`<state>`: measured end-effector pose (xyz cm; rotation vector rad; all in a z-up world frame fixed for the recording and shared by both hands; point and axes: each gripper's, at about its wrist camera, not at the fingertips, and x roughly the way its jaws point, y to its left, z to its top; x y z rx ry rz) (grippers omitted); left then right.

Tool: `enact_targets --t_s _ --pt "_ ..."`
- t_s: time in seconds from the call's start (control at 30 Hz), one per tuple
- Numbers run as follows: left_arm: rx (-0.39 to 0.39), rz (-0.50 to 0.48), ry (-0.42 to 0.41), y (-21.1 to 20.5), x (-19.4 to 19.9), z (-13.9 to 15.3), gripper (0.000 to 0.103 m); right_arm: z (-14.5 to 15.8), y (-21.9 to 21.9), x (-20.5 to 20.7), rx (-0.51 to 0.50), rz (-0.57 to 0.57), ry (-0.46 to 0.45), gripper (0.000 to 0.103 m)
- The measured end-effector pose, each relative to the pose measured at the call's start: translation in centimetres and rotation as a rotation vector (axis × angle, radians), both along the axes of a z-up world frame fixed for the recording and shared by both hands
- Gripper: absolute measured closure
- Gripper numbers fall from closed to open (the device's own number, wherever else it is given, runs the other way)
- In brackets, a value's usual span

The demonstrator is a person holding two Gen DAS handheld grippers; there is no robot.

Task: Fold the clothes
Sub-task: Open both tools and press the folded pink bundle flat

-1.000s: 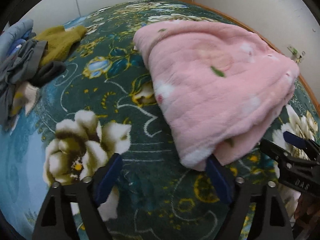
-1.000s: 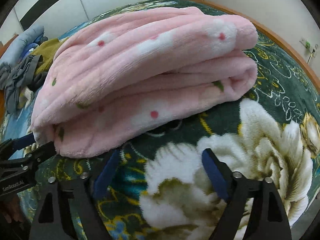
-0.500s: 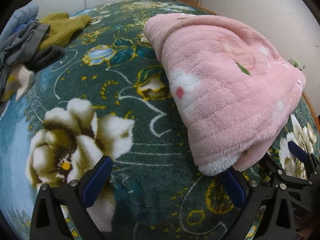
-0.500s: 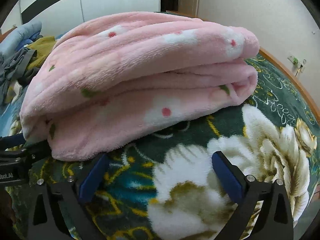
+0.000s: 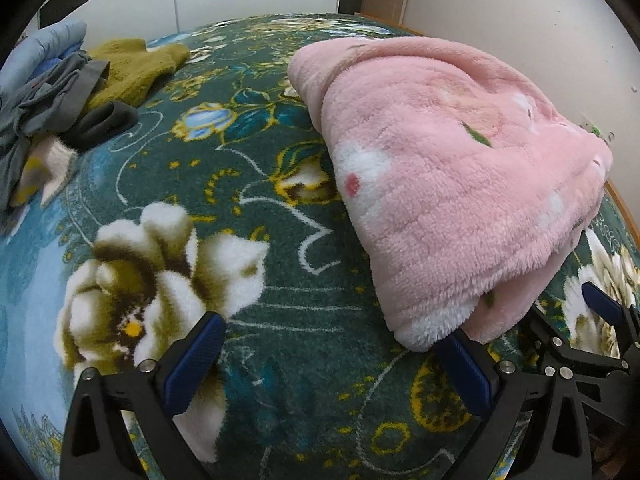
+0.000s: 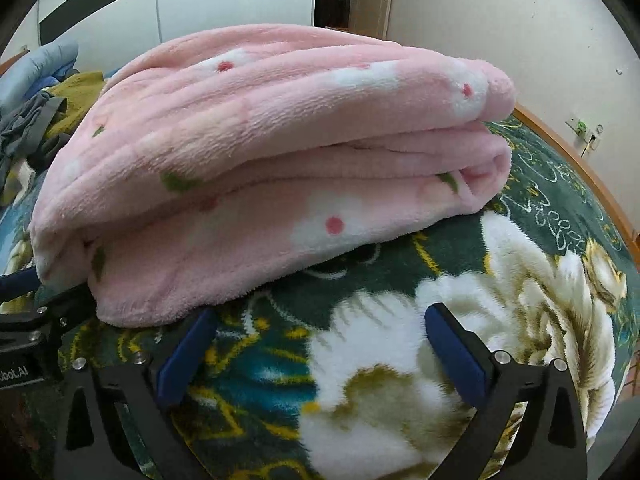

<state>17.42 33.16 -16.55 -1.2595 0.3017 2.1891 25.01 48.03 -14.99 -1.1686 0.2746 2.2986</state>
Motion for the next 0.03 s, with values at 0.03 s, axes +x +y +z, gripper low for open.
enact_targets --t_s 0.03 --pt "0.001 -0.001 0.000 -0.03 0.03 -0.03 0.000 0.02 0.04 -0.16 0.002 -0.001 0.000 0.000"
